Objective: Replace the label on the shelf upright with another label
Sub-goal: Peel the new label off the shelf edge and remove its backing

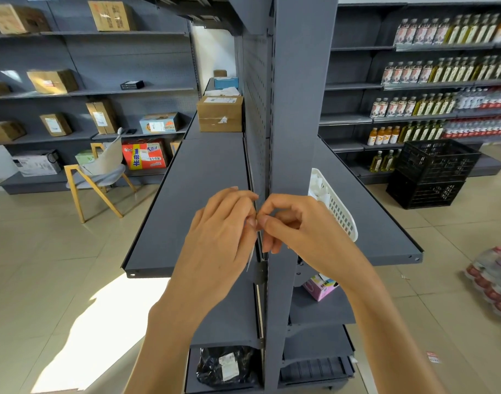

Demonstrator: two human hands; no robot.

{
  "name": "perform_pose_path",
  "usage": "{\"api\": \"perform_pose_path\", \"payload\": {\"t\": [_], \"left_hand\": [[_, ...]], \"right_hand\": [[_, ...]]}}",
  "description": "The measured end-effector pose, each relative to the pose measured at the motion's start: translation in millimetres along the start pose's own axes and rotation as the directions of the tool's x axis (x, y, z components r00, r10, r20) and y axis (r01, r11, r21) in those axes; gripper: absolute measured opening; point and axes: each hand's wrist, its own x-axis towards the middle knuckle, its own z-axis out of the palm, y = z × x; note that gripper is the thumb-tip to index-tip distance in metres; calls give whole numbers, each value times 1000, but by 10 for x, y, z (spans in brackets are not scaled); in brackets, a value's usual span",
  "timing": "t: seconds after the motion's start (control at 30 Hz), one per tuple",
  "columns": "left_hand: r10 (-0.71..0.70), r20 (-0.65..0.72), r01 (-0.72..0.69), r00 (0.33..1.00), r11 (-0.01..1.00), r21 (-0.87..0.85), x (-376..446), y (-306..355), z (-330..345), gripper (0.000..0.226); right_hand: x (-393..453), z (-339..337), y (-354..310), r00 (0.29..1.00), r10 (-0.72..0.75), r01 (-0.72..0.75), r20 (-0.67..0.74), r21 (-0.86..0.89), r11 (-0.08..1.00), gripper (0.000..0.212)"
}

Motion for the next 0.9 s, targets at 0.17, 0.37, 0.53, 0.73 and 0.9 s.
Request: {"api": "perform_pose_path", "payload": {"t": [0.17,0.37,0.53,0.73,0.9], "left_hand": [[-26,40,28,999,998,-50,-7,-18,-12,22],[72,37,-78,997,972,222,4,-22,-4,12],[54,41,-63,998,961,268,25,53,-37,23],[-20,37,10,999,964,264,12,76,-24,30],[-110,39,108,993,993,55,-14,24,8,13]], "right_hand": [[6,-7,-6,1000,1,-1,-16,-29,1000,19],[12,36,-30,998,24,-32,-60,-143,989,20],[17,115,-46,993,13,-39,-117,-218,975,18],[28,154,-63,988,-1,-39,-151,-260,965,17],[23,124,-42,992,6,-26,-126,-157,987,17]]}}
